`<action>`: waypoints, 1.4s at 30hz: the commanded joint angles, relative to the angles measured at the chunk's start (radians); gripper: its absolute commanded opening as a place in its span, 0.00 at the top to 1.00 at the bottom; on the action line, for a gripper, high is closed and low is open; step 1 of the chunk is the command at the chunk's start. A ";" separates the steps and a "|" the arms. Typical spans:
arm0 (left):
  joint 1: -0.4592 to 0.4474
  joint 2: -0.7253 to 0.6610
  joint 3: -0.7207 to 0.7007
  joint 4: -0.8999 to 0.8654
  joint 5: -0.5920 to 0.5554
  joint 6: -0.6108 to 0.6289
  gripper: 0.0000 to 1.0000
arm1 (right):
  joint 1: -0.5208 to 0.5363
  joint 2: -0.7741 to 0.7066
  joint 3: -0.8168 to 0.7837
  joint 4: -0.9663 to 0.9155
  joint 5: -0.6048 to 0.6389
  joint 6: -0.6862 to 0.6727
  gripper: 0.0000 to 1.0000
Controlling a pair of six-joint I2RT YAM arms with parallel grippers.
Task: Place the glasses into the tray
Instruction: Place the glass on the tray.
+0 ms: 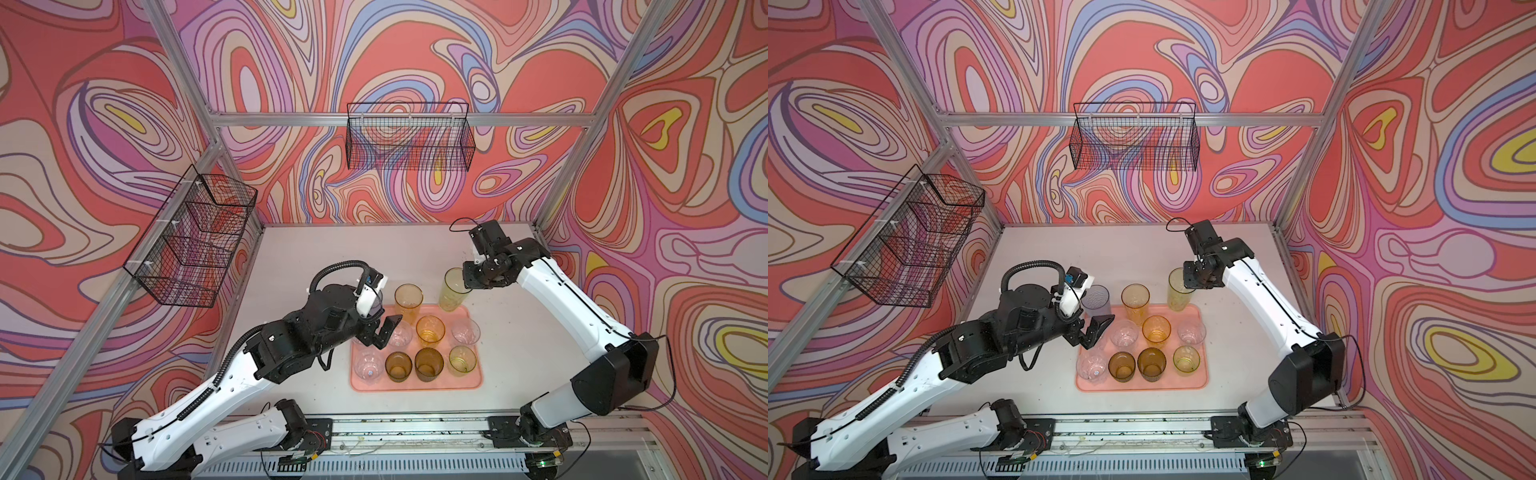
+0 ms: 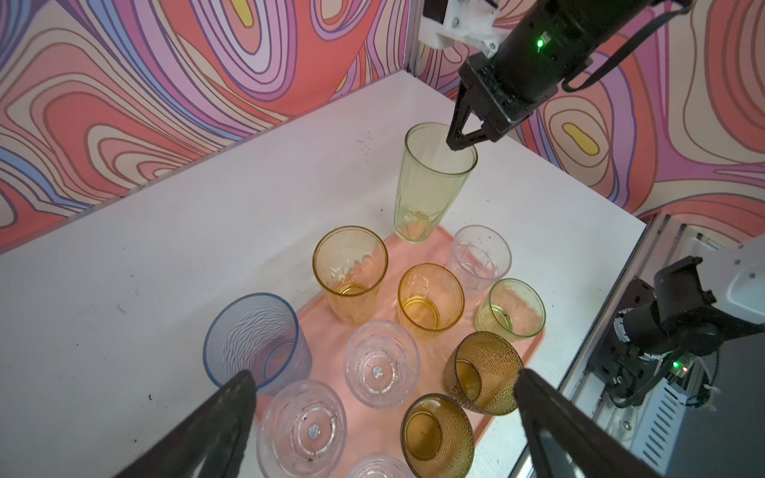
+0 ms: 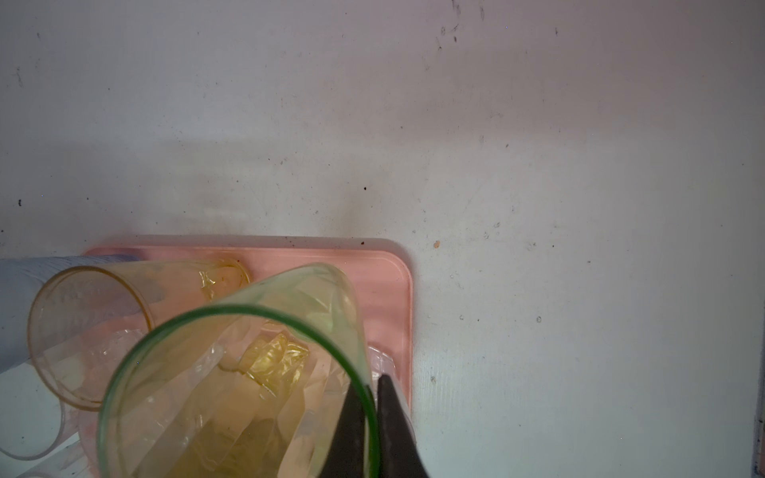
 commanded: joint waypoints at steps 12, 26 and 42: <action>-0.002 0.040 0.025 -0.077 0.048 -0.093 0.00 | 0.017 -0.015 -0.024 0.019 0.013 0.001 1.00; -0.002 0.061 0.012 -0.090 0.040 -0.121 0.00 | 0.036 -0.014 -0.076 0.060 0.011 0.034 1.00; -0.002 0.081 0.005 -0.094 0.026 -0.125 0.00 | 0.073 -0.028 -0.120 0.068 0.039 0.062 1.00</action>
